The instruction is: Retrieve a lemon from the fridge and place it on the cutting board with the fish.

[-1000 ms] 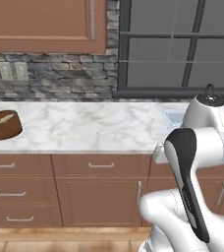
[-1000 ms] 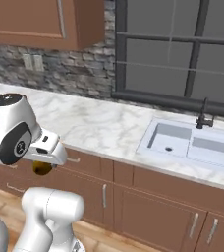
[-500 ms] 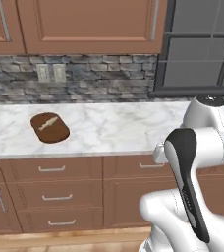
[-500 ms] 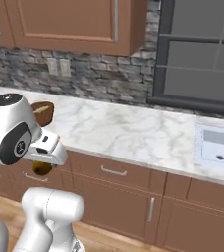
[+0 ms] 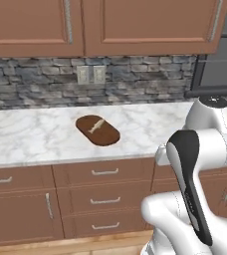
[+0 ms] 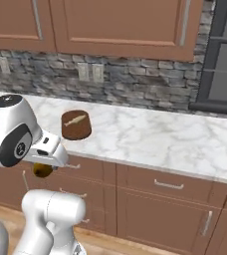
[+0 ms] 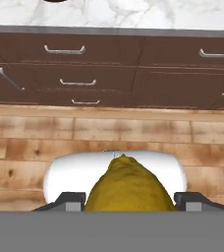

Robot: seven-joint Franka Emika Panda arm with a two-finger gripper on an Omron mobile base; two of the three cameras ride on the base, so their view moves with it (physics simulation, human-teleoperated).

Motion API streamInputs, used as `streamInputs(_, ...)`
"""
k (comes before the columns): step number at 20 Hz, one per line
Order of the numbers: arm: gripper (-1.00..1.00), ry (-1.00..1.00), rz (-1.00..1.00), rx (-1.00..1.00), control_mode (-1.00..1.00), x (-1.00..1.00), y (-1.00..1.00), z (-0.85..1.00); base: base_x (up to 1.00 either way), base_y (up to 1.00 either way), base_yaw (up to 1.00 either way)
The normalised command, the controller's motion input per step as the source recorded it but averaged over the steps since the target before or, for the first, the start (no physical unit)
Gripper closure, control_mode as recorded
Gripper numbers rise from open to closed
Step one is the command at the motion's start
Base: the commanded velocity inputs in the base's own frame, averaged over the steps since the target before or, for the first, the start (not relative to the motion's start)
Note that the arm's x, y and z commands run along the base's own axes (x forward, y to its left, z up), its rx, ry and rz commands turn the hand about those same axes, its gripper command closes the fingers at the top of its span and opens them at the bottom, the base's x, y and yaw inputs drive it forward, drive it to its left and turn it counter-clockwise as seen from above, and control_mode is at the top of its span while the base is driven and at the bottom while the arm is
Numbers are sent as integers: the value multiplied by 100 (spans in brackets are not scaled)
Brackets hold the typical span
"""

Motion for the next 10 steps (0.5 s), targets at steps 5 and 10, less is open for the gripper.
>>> streamInputs(5, 100, 0, 0, 0, 100, 0, 0, 0, 45, 97, -18)
streamInputs(10, 100, 0, 0, 0, 100, 0, 0, 0, 44, 39, -17)
